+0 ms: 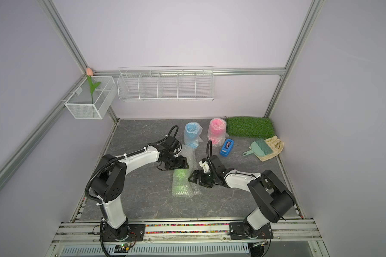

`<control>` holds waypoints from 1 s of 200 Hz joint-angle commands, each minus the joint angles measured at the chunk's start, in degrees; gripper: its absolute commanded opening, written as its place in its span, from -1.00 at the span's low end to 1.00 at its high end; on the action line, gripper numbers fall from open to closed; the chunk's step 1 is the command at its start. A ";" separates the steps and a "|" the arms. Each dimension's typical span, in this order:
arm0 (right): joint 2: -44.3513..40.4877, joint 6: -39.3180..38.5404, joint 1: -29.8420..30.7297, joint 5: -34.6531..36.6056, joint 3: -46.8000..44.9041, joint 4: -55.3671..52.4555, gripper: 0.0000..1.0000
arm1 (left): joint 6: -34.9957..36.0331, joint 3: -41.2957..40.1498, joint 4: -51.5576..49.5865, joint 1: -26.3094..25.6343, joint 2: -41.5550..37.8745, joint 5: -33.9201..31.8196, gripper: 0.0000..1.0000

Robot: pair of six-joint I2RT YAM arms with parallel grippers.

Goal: Wrap wine glasses in bubble wrap
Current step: Adjust the bubble wrap at the center of the board.

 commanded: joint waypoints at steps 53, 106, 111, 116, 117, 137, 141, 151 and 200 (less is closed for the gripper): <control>2.69 8.03 4.00 -4.52 1.47 10.87 0.84 | -0.44 -0.59 0.28 0.17 2.78 -0.48 0.62; -1.54 8.95 3.89 0.74 0.81 7.19 0.77 | -0.40 -0.61 0.11 0.17 2.73 -0.45 0.61; -2.25 9.68 3.60 1.94 0.41 6.52 0.77 | -0.32 -0.66 0.03 0.17 2.77 -0.40 0.61; -2.93 10.76 3.39 3.19 -0.11 5.97 0.77 | -0.31 -0.57 0.01 0.15 2.78 -0.46 0.61; -3.00 11.00 3.35 3.42 -0.23 5.94 0.77 | -0.31 -0.58 -0.03 0.16 2.82 -0.42 0.61; -3.39 15.23 2.43 4.73 -3.06 10.11 0.77 | -0.13 -0.08 -0.51 0.17 3.23 -0.16 0.60; -2.97 15.85 2.26 4.43 -3.38 11.73 0.77 | -0.09 -0.09 -0.51 0.17 3.22 -0.19 0.60; -1.32 17.45 2.29 2.62 -3.56 15.90 0.77 | -0.22 -0.13 -0.43 0.16 3.45 0.05 0.60; 6.81 21.43 5.29 -3.09 -1.00 25.61 0.78 | 0.35 0.51 -1.45 0.17 3.82 0.15 0.59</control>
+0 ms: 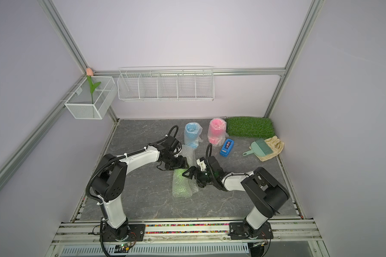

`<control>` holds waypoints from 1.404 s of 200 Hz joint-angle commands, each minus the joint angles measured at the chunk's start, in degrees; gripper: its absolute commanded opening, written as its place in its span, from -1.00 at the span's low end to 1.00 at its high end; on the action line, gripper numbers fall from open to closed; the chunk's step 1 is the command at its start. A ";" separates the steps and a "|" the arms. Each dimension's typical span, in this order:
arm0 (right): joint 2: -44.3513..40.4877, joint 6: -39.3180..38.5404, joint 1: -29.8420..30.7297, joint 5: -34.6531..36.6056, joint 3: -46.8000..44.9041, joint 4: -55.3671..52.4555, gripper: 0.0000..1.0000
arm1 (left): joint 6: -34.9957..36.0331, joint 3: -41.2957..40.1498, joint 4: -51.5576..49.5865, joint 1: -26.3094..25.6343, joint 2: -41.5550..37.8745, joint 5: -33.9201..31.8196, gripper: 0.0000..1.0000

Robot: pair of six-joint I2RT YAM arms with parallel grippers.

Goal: Wrap wine glasses in bubble wrap
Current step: Adjust the bubble wrap at the center of the board.

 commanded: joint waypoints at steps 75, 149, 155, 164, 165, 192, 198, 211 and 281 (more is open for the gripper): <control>-2.98 -10.00 3.43 6.91 5.53 -21.32 -0.02 | 0.26 0.11 -2.51 -0.09 2.30 -2.99 0.60; -4.79 -16.47 3.50 8.60 8.53 -28.41 -0.80 | -0.04 0.46 -2.46 -0.09 -2.00 -4.76 0.74; -4.87 -17.06 3.44 8.77 8.71 -29.00 -0.84 | -0.07 0.55 -2.55 -0.09 -2.92 -5.20 0.79; -5.19 -18.39 3.44 9.16 9.32 -30.56 -0.86 | 0.00 0.72 -2.79 -0.09 -4.47 -6.19 0.87; -5.22 -18.56 3.47 9.28 9.39 -30.75 -0.86 | 0.00 0.72 -2.85 -0.09 -4.74 -6.29 0.87; -7.09 -26.92 3.53 12.25 13.15 -41.35 -0.86 | 0.85 1.40 -4.38 0.32 -10.49 -8.91 1.00; -7.60 -29.46 3.59 13.36 14.32 -44.10 -0.86 | 1.23 1.43 -4.85 0.55 -11.98 -9.32 0.99; -8.76 -35.61 3.86 15.97 16.57 -50.59 -0.86 | 2.36 1.10 -5.39 1.49 -15.45 -9.62 0.97; -13.17 -69.67 5.99 24.97 26.83 -75.95 -0.86 | 13.98 -9.54 0.89 9.04 -41.99 -12.99 0.41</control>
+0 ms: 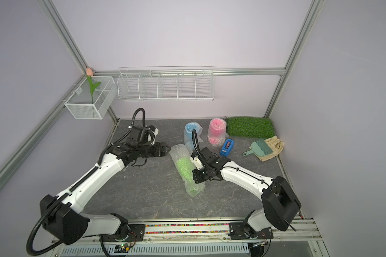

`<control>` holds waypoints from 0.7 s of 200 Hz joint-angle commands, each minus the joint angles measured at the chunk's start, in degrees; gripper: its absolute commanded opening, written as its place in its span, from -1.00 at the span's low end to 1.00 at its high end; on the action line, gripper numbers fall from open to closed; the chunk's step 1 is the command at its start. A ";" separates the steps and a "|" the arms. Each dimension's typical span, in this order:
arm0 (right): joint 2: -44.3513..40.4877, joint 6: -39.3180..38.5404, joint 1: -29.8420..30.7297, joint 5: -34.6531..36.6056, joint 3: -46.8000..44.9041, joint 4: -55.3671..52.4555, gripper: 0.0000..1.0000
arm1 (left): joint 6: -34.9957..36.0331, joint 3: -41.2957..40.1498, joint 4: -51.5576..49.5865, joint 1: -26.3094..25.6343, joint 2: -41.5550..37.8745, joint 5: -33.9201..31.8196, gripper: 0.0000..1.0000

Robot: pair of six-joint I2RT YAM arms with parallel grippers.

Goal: Wrap wine glasses in bubble wrap
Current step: Adjust the bubble wrap at the center of the board.

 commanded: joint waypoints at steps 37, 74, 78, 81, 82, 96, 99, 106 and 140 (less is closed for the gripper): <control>-5.30 -36.38 2.27 5.97 2.90 -15.92 -0.86 | 23.04 -6.71 2.63 0.50 -12.40 6.96 0.41; -8.02 -50.70 2.81 7.07 0.86 -15.22 -0.86 | 35.07 -9.88 1.07 0.51 -14.25 21.41 -0.09; -8.10 -51.65 2.95 7.44 0.62 -15.14 -0.86 | 35.98 -9.92 0.64 0.39 -13.98 22.62 -0.08; -8.25 -52.34 2.98 7.70 0.49 -15.13 -0.86 | 36.45 -10.11 0.46 0.31 -13.83 23.13 -0.04; -8.27 -52.63 3.04 7.82 0.44 -15.13 -0.86 | 36.56 -10.14 0.44 0.24 -13.75 23.21 -0.04; -8.64 -54.95 3.51 9.22 -0.11 -15.09 -0.86 | 37.96 -10.60 -0.31 -0.58 -12.53 23.57 0.09; -8.76 -55.35 3.70 9.48 -0.25 -15.05 -0.86 | 38.63 -10.68 -0.68 -0.82 -12.18 23.77 0.16; -8.94 -56.06 3.86 9.97 -0.47 -14.96 -0.86 | 40.07 -10.64 -1.55 -1.86 -11.33 23.05 0.34; -9.65 -58.68 4.45 10.16 -1.26 -15.22 -0.86 | 48.90 -10.35 -5.59 -9.68 -6.00 20.85 0.84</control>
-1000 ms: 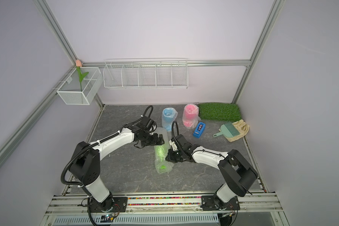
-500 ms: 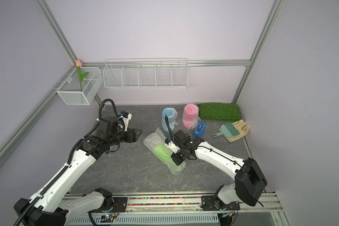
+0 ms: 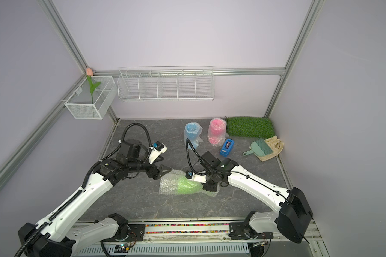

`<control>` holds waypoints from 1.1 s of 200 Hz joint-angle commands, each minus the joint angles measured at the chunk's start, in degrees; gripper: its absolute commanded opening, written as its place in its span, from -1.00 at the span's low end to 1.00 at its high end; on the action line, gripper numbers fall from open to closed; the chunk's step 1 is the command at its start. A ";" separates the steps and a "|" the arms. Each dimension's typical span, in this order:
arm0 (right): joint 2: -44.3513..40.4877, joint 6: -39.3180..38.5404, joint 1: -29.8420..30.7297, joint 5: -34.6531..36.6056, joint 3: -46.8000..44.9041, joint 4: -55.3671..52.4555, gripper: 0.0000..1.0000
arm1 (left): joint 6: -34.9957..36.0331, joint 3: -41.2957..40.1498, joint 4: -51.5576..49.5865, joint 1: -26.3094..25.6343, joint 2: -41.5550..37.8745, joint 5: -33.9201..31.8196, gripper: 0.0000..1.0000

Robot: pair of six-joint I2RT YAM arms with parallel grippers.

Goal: Wrap wine glasses in bubble wrap
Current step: Adjust the bubble wrap at the center of the board.

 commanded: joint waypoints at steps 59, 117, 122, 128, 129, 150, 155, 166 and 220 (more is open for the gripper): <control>-1.73 -6.31 1.25 -2.68 -0.32 -3.08 -0.86 | 18.84 0.17 -8.34 -5.09 12.66 5.45 0.87; 1.24 -3.54 -0.81 -8.50 2.68 -6.36 -0.86 | 25.05 2.38 -14.70 -6.54 18.11 11.97 0.50; 1.56 -3.27 -1.22 -9.02 2.91 -6.49 -0.86 | 25.07 2.34 -14.69 -6.62 18.21 11.93 0.49; 1.92 -2.90 -1.68 -9.54 3.13 -6.64 -0.86 | 24.98 2.34 -14.69 -6.63 18.31 11.83 0.49; 1.96 -2.83 -1.75 -9.58 3.14 -6.69 -0.86 | 25.01 2.34 -14.65 -6.63 18.28 11.85 0.49; 3.22 -1.95 -2.80 -9.57 3.92 -6.71 -0.86 | 24.62 2.17 -14.31 -6.71 18.08 11.78 0.52; 3.39 -1.72 -2.99 -9.46 3.94 -6.73 -0.86 | 24.48 2.11 -14.00 -6.71 17.95 11.78 0.55; 3.73 -1.52 -3.54 -9.53 4.01 -6.66 -0.86 | 24.23 2.03 -13.72 -6.72 17.72 11.70 0.59; 4.51 -0.05 -4.84 -10.02 3.94 -6.22 -0.86 | 21.78 2.41 -11.66 -6.87 18.36 11.95 0.68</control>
